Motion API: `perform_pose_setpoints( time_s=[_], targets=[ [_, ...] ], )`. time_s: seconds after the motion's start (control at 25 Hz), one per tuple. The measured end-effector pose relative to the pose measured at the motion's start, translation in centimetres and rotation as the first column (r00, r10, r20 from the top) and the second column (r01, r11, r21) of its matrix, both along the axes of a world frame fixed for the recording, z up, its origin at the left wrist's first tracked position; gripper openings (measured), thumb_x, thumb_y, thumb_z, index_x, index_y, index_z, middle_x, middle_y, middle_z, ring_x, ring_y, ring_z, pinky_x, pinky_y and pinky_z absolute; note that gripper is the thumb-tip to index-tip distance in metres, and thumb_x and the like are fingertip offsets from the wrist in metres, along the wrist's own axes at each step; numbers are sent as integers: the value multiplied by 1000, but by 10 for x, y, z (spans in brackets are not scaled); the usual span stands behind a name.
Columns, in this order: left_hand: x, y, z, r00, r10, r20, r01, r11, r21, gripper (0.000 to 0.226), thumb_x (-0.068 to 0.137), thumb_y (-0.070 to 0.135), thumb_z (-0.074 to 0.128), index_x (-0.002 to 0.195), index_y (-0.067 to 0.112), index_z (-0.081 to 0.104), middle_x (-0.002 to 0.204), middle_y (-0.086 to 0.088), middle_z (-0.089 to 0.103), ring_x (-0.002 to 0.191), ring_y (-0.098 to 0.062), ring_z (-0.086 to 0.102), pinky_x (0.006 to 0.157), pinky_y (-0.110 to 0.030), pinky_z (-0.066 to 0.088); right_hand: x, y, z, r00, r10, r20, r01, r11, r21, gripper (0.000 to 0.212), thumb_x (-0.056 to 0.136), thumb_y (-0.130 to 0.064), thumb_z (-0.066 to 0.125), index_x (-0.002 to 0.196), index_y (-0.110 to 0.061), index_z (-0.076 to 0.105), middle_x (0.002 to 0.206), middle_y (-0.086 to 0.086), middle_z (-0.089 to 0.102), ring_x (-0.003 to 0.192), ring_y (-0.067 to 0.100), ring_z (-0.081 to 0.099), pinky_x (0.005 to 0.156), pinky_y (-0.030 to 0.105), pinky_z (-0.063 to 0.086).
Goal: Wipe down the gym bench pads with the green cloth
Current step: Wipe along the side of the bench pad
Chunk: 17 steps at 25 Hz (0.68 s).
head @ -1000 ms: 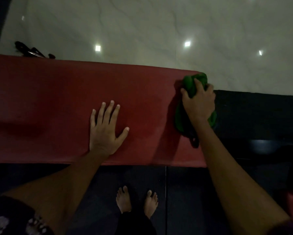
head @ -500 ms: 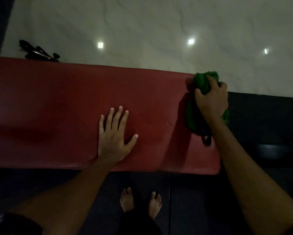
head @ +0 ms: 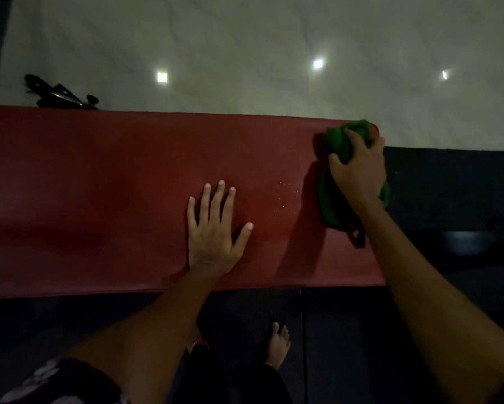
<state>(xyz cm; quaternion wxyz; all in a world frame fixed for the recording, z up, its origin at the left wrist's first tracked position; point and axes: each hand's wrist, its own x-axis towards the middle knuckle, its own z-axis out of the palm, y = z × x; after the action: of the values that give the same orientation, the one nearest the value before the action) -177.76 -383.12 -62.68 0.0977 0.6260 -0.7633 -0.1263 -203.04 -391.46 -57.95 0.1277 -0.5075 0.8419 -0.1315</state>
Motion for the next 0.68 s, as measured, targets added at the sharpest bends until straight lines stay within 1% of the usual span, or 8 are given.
perform_pose_setpoints(
  time_s=[0.12, 0.24, 0.28, 0.36, 0.44, 0.48, 0.56, 0.68],
  targets=[
    [0, -1, 3, 1000, 12, -18, -12, 1000, -4, 60, 94, 46, 31, 142, 11, 38, 150, -9, 35, 141, -28, 23, 114, -47, 7, 66, -14, 2, 966, 258, 16, -258, 966, 9, 58, 84, -34, 59, 139, -25, 42, 138, 15, 35, 115, 32, 47, 90, 40, 47],
    [2, -2, 8, 995, 14, -100, -10, 999, 39, 57, 95, 44, 29, 142, 11, 40, 150, -8, 34, 142, -27, 23, 115, -43, 5, 69, 46, -1, 848, 530, 2, -530, 848, 31, 61, 80, -29, 67, 137, -25, 47, 136, 15, 40, 113, 33, 48, 81, 43, 52],
    [5, -2, 13, 986, 12, -164, -3, 999, 54, 59, 95, 45, 29, 141, 10, 40, 150, -9, 34, 142, -26, 23, 115, -41, 3, 56, 66, 2, 857, 516, 10, -516, 856, 24, 61, 79, -27, 69, 136, -24, 48, 135, 16, 42, 113, 32, 49, 80, 44, 52],
    [18, -4, 21, 961, 0, -278, 20, 997, 71, 60, 94, 46, 30, 140, 8, 41, 151, -10, 31, 143, -24, 21, 116, -39, 1, 41, 83, 5, 955, 294, 35, -294, 956, -1, 60, 79, -25, 69, 136, -21, 49, 131, 17, 43, 113, 32, 48, 85, 44, 50],
    [35, -4, 28, 968, 2, -253, 0, 1000, 11, 59, 95, 44, 32, 141, 7, 40, 153, -11, 28, 143, -24, 19, 117, -40, 0, 56, 76, 1, 999, 41, 35, -42, 999, 19, 59, 82, -27, 64, 137, -21, 46, 132, 17, 41, 114, 32, 46, 89, 42, 47],
    [47, -5, 29, 977, 36, -209, -41, 999, -18, 59, 95, 44, 32, 141, 8, 40, 153, -11, 27, 143, -24, 18, 116, -41, -2, 78, 70, 0, 999, 20, 25, -21, 1000, 21, 59, 82, -28, 62, 138, -22, 45, 134, 17, 40, 114, 32, 46, 89, 41, 45],
    [73, -7, 26, 986, 115, -121, -119, 993, -23, 61, 94, 45, 30, 142, 8, 38, 155, -12, 23, 144, -25, 14, 115, -45, -4, 132, 68, 0, 989, 139, 39, -140, 990, 7, 61, 82, -31, 62, 139, -24, 43, 136, 16, 38, 113, 32, 46, 88, 43, 46],
    [101, -4, 12, 993, 113, -22, -113, 993, 32, 66, 93, 50, 26, 145, 9, 32, 156, -13, 19, 145, -27, 11, 114, -54, -3, 163, 107, -3, 915, 403, 26, -404, 915, 3, 62, 77, -30, 67, 136, -25, 48, 133, 16, 45, 107, 34, 51, 80, 46, 50]
  ],
)
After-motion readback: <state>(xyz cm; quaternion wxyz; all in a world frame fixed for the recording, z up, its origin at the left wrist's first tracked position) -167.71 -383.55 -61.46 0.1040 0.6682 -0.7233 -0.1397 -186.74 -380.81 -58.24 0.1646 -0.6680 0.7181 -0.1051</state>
